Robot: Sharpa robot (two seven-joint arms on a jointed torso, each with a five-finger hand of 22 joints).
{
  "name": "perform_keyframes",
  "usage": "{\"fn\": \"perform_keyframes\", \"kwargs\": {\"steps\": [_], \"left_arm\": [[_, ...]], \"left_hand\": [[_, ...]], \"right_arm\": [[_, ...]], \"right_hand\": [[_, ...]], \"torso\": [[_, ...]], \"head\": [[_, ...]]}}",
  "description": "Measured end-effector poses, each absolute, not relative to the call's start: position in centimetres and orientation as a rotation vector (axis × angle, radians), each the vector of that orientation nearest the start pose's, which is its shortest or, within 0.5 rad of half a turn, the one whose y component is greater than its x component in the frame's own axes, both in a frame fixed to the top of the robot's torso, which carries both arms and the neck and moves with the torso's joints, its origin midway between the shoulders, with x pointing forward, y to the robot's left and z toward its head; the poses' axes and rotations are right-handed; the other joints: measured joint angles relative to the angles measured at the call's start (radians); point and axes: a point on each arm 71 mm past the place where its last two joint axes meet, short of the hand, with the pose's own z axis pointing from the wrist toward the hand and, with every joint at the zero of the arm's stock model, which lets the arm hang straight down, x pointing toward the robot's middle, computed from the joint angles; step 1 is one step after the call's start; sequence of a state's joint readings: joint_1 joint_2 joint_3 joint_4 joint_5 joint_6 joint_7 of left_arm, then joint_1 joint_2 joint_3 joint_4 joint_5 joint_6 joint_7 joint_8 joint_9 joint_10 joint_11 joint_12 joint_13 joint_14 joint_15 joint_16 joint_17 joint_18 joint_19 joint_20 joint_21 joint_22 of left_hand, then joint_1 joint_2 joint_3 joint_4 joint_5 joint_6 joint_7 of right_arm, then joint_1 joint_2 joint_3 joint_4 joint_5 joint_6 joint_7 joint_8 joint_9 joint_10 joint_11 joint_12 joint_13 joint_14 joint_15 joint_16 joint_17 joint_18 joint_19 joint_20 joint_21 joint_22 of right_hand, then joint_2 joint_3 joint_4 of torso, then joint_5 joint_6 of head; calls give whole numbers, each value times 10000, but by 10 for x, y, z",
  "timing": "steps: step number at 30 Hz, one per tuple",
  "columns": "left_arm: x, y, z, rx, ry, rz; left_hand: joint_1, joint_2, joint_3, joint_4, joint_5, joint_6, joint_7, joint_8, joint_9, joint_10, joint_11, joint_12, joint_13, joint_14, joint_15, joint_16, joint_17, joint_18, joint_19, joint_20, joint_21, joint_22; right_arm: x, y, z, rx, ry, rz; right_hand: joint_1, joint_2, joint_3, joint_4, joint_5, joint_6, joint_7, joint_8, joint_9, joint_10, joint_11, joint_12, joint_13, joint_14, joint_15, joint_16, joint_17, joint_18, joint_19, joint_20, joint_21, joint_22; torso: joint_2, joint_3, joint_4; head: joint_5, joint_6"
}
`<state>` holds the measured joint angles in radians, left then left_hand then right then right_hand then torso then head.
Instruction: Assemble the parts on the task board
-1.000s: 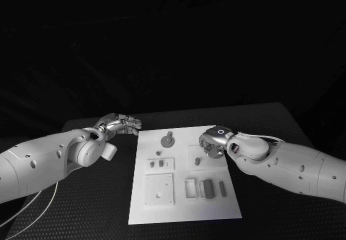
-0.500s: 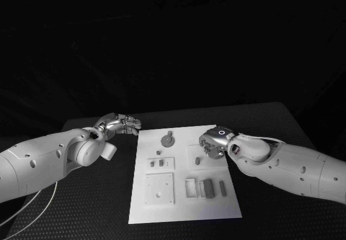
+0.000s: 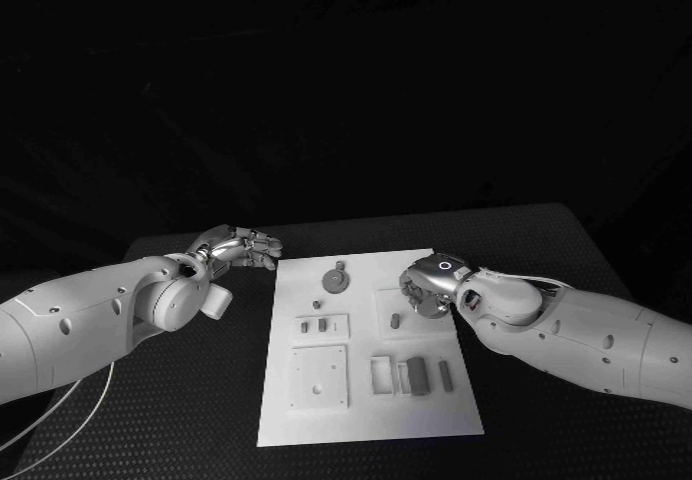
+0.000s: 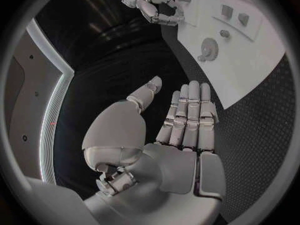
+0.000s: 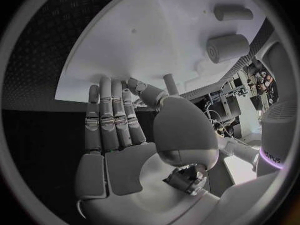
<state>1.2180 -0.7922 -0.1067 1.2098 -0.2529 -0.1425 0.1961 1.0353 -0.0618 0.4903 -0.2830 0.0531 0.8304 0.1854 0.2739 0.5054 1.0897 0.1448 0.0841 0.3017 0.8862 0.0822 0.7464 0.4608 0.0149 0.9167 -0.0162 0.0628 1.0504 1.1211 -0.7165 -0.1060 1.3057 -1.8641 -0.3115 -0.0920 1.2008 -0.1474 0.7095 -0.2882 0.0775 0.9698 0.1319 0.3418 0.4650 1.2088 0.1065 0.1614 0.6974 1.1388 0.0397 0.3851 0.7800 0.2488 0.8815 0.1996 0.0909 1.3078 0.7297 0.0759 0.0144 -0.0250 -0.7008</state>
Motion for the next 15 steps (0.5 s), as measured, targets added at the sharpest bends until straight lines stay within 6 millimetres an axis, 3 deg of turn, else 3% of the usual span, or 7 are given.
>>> {"fn": "perform_keyframes", "kwargs": {"steps": [8, 15], "left_arm": [[530, 274, -220, -9709, 16946, -12056], [531, 274, -220, -9703, 16961, -12040]], "left_hand": [[0, 0, -28, -28, 0, 0, 0, 0, 0, 0, 0, 0, 0, 0, 0, 0, 23, 0, 37, 37, 0, -11], [0, 0, -28, -28, 0, 0, 0, 0, 0, 0, 0, 0, -9, 72, -1, 0, 22, 0, 74, 0, 0, -19]], "right_arm": [[493, -192, -257, -5521, 16443, 3850], [495, -190, -258, -5587, 16354, 3759]], "right_hand": [[-51, 400, 0, 0, 0, 417, -195, 216, 136, 463, -214, 192, -1173, 380, -133, 136, 198, -1, 392, -104, 155, -1], [7, 457, 0, 0, 0, 537, -238, 221, 193, 550, -262, 238, -1289, 480, -198, 156, 298, -1, 516, -160, 194, -2]], "torso": [[0, 3, -5], [-1, -1, 0]], "head": [[-13, -13], [-37, -19]]}}
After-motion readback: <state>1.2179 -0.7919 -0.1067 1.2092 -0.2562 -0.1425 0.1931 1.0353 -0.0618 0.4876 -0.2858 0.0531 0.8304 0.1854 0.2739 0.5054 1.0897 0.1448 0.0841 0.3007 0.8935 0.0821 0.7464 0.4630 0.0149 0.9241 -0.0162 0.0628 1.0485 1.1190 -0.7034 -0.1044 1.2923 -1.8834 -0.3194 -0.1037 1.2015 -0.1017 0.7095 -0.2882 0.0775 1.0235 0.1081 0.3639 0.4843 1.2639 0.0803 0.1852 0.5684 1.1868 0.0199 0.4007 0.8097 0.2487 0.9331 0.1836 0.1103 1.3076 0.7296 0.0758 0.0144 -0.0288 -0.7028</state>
